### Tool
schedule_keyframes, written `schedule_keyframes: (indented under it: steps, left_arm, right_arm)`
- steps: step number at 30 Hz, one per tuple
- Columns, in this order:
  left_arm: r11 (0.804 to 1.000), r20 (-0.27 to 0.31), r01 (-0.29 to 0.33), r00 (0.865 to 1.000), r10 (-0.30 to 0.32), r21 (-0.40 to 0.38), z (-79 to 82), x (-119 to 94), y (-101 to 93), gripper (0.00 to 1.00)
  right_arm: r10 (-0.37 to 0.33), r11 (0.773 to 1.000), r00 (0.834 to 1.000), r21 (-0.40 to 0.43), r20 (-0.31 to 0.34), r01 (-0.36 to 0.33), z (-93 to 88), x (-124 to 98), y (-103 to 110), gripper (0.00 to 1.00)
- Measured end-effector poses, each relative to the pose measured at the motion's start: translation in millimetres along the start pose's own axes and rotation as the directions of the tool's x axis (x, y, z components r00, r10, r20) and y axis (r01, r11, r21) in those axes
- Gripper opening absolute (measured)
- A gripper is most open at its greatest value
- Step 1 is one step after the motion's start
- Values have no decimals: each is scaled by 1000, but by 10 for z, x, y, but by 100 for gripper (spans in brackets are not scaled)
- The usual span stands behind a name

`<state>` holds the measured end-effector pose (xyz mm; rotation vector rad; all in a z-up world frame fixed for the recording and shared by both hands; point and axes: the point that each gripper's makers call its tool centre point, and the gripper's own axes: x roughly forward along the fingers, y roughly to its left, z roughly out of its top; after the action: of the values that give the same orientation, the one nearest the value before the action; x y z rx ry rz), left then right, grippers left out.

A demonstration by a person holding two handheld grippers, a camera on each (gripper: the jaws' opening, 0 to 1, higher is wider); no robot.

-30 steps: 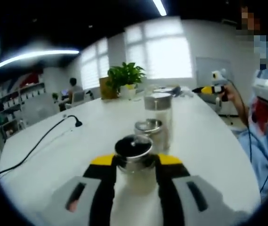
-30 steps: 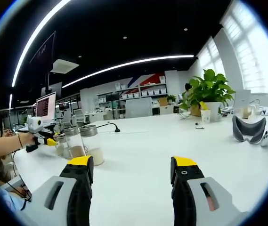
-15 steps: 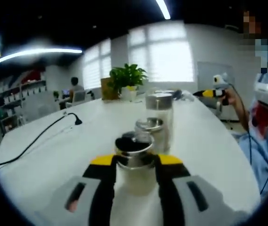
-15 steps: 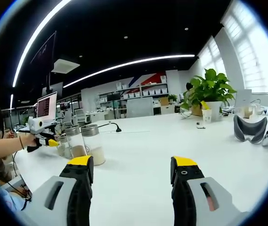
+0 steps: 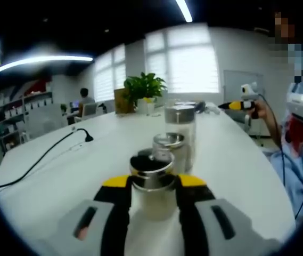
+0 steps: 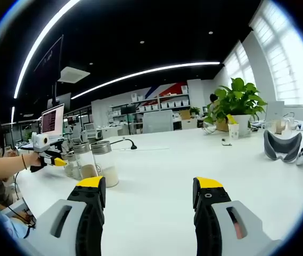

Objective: Rotate the seasoning bottle until the label or dispensing opening points toward the visible target arrow and the bottle remains upright within the marked orientation range

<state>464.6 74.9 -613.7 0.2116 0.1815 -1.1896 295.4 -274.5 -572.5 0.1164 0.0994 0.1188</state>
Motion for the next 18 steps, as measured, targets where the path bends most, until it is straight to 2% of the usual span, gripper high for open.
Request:
schedule_keyframes:
  steps: [15,16,18]
  left_arm:
    - [1000,21,-1,1000,1,-10,-2,-12,-10,36]
    - [1000,20,-16,1000,16,-8,-2,-16,22,39]
    - [1000,14,-23,1000,23,-15,-4,-27,39,55]
  right_arm:
    - [3,1000,1000,1,-2,-3,-3,3,12,68]
    - [3,1000,1000,0,-3,-3,-5,3,11,68]
    - [3,1000,1000,-2,-2,-3,-2,0,14,68]
